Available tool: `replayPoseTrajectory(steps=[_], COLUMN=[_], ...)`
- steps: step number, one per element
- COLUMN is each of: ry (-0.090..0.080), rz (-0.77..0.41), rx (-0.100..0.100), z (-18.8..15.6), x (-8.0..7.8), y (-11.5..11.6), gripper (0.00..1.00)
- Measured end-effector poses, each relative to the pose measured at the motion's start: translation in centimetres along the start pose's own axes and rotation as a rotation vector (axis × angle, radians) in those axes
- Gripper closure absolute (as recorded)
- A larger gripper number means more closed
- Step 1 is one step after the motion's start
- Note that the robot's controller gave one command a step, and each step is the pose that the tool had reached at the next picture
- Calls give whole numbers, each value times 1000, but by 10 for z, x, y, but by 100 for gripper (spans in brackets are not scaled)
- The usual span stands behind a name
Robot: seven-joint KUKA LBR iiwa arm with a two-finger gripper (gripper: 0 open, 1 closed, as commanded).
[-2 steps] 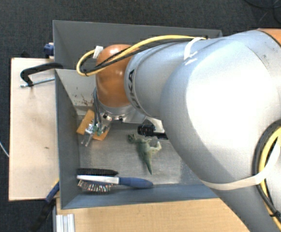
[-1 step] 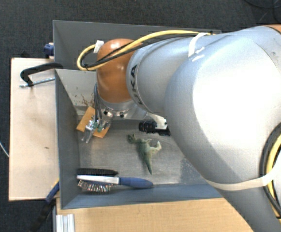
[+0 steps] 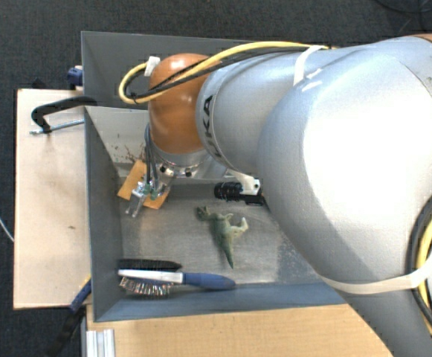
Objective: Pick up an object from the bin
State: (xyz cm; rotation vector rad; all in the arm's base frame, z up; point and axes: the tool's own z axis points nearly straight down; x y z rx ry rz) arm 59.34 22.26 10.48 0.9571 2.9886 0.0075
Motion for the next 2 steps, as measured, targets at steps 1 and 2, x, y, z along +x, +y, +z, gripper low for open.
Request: replayPoseTrajectory(steps=[1,2], ry=[-1,-4], rz=[-2,-4], rx=[-1,-5], z=[-22,-89], x=[-1,-2], y=[2,4], gripper=[100,100])
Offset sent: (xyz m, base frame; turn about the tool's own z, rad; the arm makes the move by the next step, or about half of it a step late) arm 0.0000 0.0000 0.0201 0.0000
